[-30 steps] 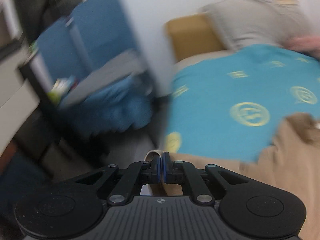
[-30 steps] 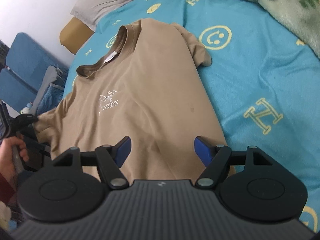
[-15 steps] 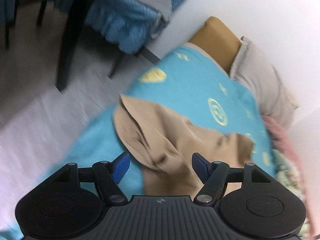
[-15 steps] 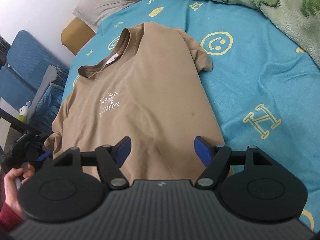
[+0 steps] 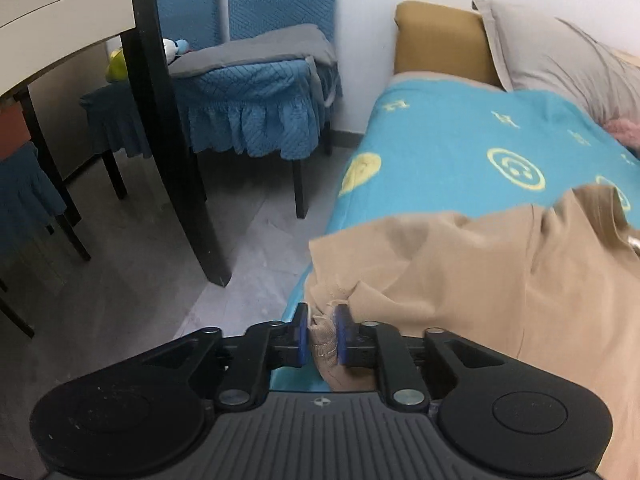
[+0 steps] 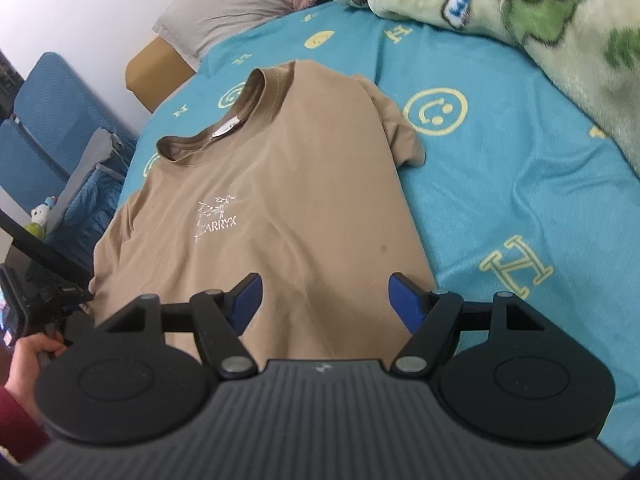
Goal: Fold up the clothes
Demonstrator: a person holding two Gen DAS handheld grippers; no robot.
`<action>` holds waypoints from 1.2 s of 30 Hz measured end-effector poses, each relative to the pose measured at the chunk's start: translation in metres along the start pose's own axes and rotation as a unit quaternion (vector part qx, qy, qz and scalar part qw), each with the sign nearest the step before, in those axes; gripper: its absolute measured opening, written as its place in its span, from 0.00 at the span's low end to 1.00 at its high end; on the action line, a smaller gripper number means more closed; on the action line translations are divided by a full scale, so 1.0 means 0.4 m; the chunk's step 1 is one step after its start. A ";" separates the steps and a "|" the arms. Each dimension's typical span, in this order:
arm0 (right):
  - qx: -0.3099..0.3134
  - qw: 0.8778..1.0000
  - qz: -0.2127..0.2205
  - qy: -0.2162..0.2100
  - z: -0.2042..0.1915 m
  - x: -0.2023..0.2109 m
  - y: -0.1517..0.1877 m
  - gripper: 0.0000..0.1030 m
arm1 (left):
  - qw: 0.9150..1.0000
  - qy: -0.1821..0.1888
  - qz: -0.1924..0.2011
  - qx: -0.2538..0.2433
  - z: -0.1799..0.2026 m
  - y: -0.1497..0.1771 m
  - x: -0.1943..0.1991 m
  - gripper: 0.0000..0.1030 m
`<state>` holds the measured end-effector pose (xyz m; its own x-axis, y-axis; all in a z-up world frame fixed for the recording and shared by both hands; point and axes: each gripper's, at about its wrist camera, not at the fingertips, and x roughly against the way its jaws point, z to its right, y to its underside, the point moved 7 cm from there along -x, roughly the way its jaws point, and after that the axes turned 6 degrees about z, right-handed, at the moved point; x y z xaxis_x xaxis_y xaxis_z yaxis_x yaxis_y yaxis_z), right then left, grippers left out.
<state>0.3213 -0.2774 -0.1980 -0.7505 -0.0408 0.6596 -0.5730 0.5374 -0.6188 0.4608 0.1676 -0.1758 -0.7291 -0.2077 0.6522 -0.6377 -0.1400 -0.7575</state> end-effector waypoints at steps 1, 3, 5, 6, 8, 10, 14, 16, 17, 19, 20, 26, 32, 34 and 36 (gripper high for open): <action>0.004 1.000 0.002 0.001 -0.001 0.001 -0.002 0.70 | 1.000 0.003 0.006 -0.006 0.002 0.003 0.031 0.39; 0.012 1.000 0.008 -0.001 -0.008 0.009 -0.007 0.70 | 1.000 0.009 0.019 -0.022 0.009 0.008 0.099 0.50; 0.023 1.000 0.020 -0.003 -0.015 0.023 -0.013 0.70 | 0.999 0.022 0.032 -0.038 0.018 0.015 0.173 0.58; 0.030 0.999 0.028 -0.003 -0.019 0.031 -0.017 0.70 | 0.998 0.033 0.041 -0.043 0.025 0.019 0.219 0.60; 0.043 0.998 0.044 -0.004 -0.026 0.049 -0.023 0.70 | 0.996 0.056 0.062 -0.044 0.042 0.030 0.314 0.74; 0.057 0.997 0.060 -0.006 -0.034 0.070 -0.028 0.70 | 0.993 0.078 0.081 -0.044 0.063 0.048 0.409 0.80; 0.088 0.992 0.093 -0.015 -0.054 0.118 -0.033 0.70 | 0.987 0.114 0.105 -0.043 0.114 0.098 0.579 0.90; 0.098 0.989 0.111 -0.024 -0.060 0.146 -0.035 0.70 | 0.983 0.137 0.112 -0.038 0.138 0.138 0.650 0.96; 0.100 0.987 0.120 -0.028 -0.061 0.160 -0.037 0.70 | 0.982 0.147 0.115 -0.034 0.146 0.161 0.677 0.97; 0.077 0.989 0.121 -0.044 -0.053 0.182 -0.042 0.70 | 0.979 0.164 0.118 -0.027 0.157 0.212 0.717 0.97; 0.044 0.991 0.114 -0.060 -0.038 0.189 -0.046 0.70 | 0.978 0.171 0.118 -0.024 0.160 0.236 0.728 0.97; -0.202 0.963 0.089 -0.151 0.108 0.173 -0.086 0.71 | 0.976 0.197 0.094 -0.008 0.177 0.312 0.724 0.97; -0.382 0.903 0.081 -0.178 0.240 0.032 -0.097 0.70 | 0.977 0.199 0.075 -0.003 0.190 0.348 0.655 0.97; -0.430 0.882 0.074 -0.181 0.274 -0.021 -0.090 0.70 | 0.978 0.200 0.065 0.004 0.190 0.355 0.632 0.97; -0.472 0.860 0.071 -0.178 0.300 -0.070 -0.078 0.70 | 0.977 0.203 0.064 0.011 0.190 0.360 0.605 0.97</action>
<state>0.3208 -0.3940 -0.2485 -0.9404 -0.0831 0.3297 -0.0701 0.9962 0.0511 0.2114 0.0235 -0.1293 -0.8440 0.1754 0.5069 -0.5324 -0.1591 -0.8314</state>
